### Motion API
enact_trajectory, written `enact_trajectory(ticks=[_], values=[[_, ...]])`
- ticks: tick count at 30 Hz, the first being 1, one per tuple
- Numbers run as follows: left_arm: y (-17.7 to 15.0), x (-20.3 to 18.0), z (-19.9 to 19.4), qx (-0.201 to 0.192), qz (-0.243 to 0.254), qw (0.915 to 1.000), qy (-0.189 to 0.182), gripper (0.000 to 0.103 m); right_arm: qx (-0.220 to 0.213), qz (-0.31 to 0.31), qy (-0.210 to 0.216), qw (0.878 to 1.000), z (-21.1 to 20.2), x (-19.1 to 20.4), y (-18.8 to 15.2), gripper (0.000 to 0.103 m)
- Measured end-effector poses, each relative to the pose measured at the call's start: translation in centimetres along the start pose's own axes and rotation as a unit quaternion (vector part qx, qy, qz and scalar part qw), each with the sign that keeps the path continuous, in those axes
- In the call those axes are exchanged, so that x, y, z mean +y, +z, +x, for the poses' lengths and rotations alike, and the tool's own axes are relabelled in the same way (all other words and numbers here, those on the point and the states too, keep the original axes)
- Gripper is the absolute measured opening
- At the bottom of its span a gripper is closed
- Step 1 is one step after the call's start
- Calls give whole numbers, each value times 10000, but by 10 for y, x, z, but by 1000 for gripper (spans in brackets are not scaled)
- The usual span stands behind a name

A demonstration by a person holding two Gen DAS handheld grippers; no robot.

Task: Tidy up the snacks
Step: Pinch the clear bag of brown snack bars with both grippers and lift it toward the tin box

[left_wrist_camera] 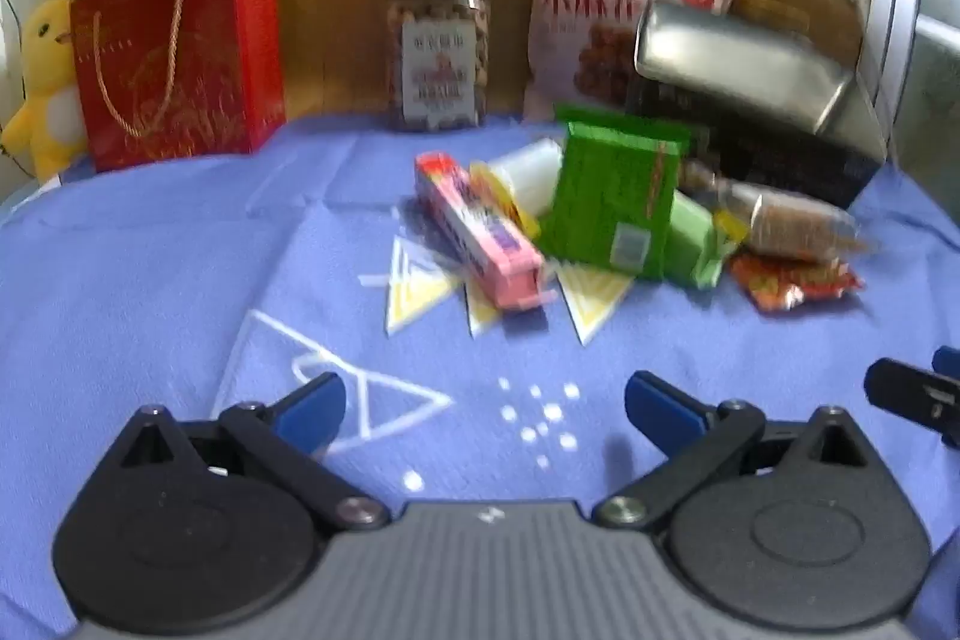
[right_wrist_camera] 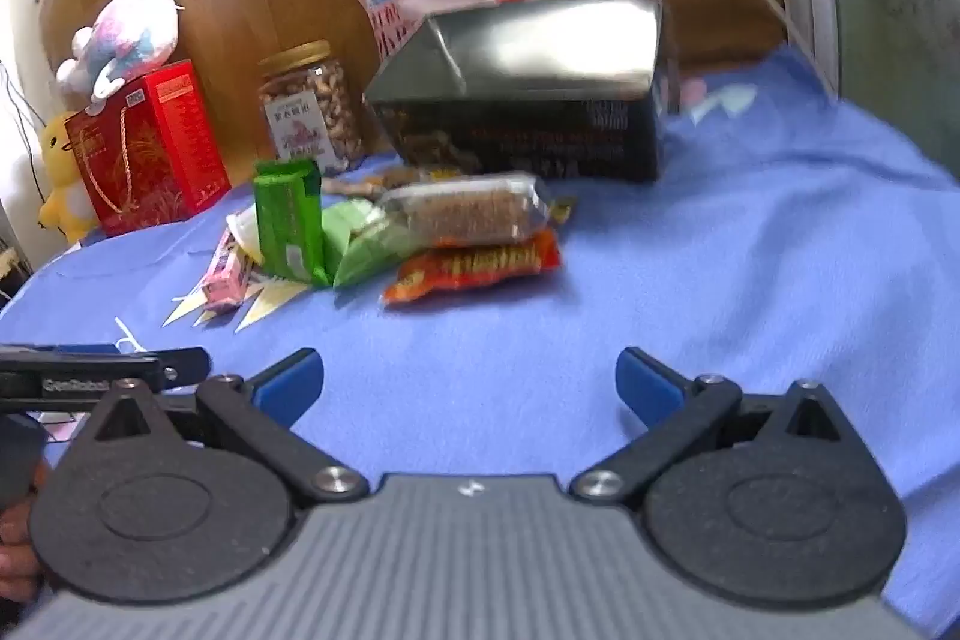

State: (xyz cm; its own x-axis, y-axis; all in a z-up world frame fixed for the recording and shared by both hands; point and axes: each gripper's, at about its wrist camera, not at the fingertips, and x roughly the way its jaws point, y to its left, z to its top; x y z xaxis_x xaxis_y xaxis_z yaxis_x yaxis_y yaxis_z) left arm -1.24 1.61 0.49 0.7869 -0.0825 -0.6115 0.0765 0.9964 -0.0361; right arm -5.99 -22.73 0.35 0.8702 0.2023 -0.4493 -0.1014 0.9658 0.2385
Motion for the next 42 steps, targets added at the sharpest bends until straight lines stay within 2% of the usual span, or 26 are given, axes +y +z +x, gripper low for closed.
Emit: enact_trajectory(ticks=[3, 6, 8, 11, 13, 16, 18, 19, 20, 21, 22, 23, 26, 30, 34, 38, 42], values=[[6, 9, -10, -445, -138, 9982, -368, 103, -178, -192, 1, 9997, -3, -2, 9, 103], [22, 11, -9, -475, -227, 9953, -819, 100, -212, -363, 65, 9991, 1, -6, 18, 96], [30, 4, -7, -455, -87, 9927, -1117, 86, -232, -572, 72, 9981, 9, -3, 28, 89], [44, -15, 0, -359, 96, 9849, -1690, 73, -66, -505, 240, 9984, 19, -18, 39, 75], [52, -28, 8, -272, 113, 9771, -2108, 66, -51, -371, 392, 9985, 28, -28, 49, 64], [64, -50, 26, -118, 192, 9689, -2465, 61, 42, -208, 666, 9976, 42, -41, 58, 59], [70, -64, 40, -15, 262, 9682, -2489, 61, 193, -256, 717, 9969, 50, -45, 60, 54], [73, -70, 46, 51, 290, 9687, -2466, 61, 595, -374, 641, 9955, 58, -47, 62, 48], [75, -76, 54, 123, 332, 9690, -2443, 61, 670, -381, 713, 9945, 61, -49, 61, 46], [76, -81, 62, 211, 368, 9689, -2439, 61, 975, -398, 737, 9917, 67, -52, 62, 39], [77, -83, 71, 354, 365, 9676, -2473, 61, 1108, -402, 806, 9898, 73, -54, 64, 33], [76, -85, 78, 511, 342, 9649, -2554, 59, 1126, -355, 894, 9890, 73, -56, 62, 31], [72, -85, 78, 492, 249, 9617, -2686, 48, 890, -430, 974, 9903, 66, -53, 64, 24], [71, -78, 55, 257, 147, 9593, -2807, 46, 499, -628, 916, 9926, 45, -46, 67, 22], [75, -70, 20, -223, 113, 9580, -2857, 46, 38, -855, 1064, 9906, 15, -30, 81, 22], [97, -71, 4, -647, 244, 9569, -2821, 45, -436, -1013, 1120, 9876, 4, -20, 97, 22], [135, -85, 18, -905, 380, 9547, -2809, 44, -799, -1099, 989, 9858, 20, -24, 120, 22]])
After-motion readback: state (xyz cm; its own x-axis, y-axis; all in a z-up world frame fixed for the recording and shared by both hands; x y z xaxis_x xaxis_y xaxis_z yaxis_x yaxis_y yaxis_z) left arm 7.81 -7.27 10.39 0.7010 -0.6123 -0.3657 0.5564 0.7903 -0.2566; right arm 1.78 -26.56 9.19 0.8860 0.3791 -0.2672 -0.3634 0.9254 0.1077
